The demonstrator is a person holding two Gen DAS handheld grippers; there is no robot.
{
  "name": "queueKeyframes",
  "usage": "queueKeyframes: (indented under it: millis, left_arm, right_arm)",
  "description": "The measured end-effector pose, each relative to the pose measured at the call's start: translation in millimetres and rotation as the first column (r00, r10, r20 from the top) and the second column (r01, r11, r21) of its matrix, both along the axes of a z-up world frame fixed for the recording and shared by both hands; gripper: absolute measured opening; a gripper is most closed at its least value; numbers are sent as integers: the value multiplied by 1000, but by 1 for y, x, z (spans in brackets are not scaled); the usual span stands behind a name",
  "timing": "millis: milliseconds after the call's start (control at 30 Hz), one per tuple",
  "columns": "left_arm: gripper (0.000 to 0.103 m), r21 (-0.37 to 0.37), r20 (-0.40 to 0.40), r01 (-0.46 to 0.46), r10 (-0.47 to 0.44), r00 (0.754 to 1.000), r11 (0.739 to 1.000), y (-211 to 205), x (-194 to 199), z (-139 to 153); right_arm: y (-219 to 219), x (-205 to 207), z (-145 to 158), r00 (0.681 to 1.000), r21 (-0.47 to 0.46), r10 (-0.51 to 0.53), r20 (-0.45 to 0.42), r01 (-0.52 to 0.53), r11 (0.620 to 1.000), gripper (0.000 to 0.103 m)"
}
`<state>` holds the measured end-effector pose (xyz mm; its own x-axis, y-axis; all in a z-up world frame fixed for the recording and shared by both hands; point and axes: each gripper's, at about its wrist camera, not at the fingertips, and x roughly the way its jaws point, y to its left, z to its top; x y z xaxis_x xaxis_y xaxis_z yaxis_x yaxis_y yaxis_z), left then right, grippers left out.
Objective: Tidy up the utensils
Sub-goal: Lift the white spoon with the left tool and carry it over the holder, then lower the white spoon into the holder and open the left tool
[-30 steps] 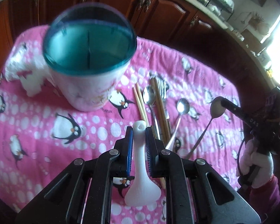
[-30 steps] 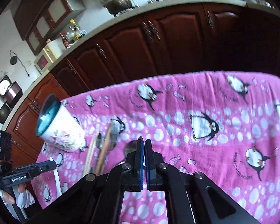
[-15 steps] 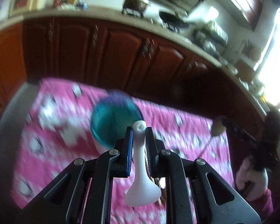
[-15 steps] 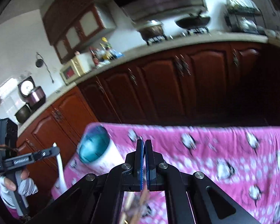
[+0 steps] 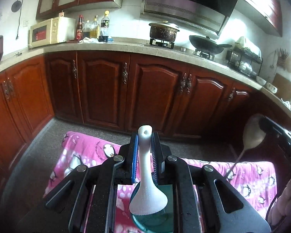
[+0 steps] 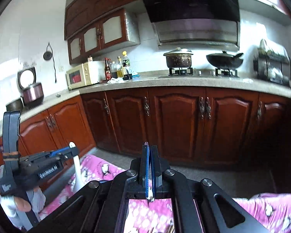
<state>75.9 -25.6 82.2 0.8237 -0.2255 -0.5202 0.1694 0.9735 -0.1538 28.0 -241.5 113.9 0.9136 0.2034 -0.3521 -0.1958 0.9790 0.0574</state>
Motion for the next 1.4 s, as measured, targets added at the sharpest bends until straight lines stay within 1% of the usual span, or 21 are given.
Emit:
queueKeyframes:
  millis: [67,167,267,400,500,567,667,700,733,800,833,900,967,1000,1067,1100,1133,1233,1300,1367,1400]
  left_arm:
    - [12,4,-1,4,-4,1000,1000,-5,5,-12]
    - [12,33,-9,-2,2,1000,999,-12,9,-25]
    - [12,33,-37,-4,5,999,999,-13,13,-36]
    - [12,59,-48,-19,22,999,998,-13,16,-41]
    - [12,30,-68,-27,28,997,999,-8,19,-40]
    - [12,19,-70,-39,40,997,999,-5,13,-38]
    - [12,17,-45,-57,58,997,998,-3,0,-33]
    - [12,23,-38,-66,67,997,998,-3,-5,-32]
    - [13,45,-28,-94,96,995,995,-3,-10,-31]
    - [12,64,7,-146,146,989,987,-3,-16,-26]
    - [11,68,29,-166,164,986,984,-4,-17,-24]
    - [11,83,13,-187,187,982,979,-9,-10,-25]
    - [11,91,-1,-207,208,978,974,-12,-5,-28]
    - [11,101,-5,-218,219,976,971,-16,-2,-30]
    - [11,116,-4,-219,221,975,969,-23,0,-34]
    - [11,131,5,-221,223,975,966,-26,0,-36]
    - [11,145,-1,-213,216,976,966,-31,2,-40]
    - [10,142,-62,-203,213,975,969,-31,8,-54]
    - [9,139,-91,-201,214,973,970,-31,11,-62]
    - [8,137,-96,-218,232,968,966,-27,12,-65]
    - [8,115,-92,-219,230,969,969,-23,11,-64]
  right_arm:
    - [11,9,-7,1000,-33,3,7,-3,999,1]
    - [25,15,-19,1000,-86,15,16,-13,996,1]
    - [36,18,-35,999,-134,33,4,-32,990,1]
    - [45,24,-53,997,-139,63,-39,-68,988,1]
    - [47,28,-63,995,-136,79,-66,-87,987,1]
    - [49,28,-68,993,-131,90,-78,-100,986,2]
    - [52,26,-74,988,-129,118,-99,-130,983,2]
    - [53,25,-77,987,-131,121,-106,-135,982,2]
    - [53,25,-79,985,-131,126,-115,-140,981,2]
    - [52,27,-83,982,-112,133,-133,-148,983,3]
    - [49,29,-85,979,-77,141,-145,-153,985,3]
    - [42,33,-85,974,-21,141,-177,-147,989,3]
    - [35,32,-82,973,30,146,-181,-143,989,3]
    - [31,29,-80,975,48,143,-172,-137,989,5]
    - [23,24,-75,978,66,132,-159,-123,990,20]
    - [19,21,-73,979,80,132,-155,-121,989,23]
    - [16,19,-72,979,92,132,-154,-119,989,25]
    - [3,11,-68,981,125,121,-154,-102,987,27]
    - [-4,4,-67,983,141,109,-150,-88,986,31]
    - [-11,-4,-66,984,153,102,-149,-79,985,32]
    - [-15,-8,-66,984,159,97,-148,-73,984,33]
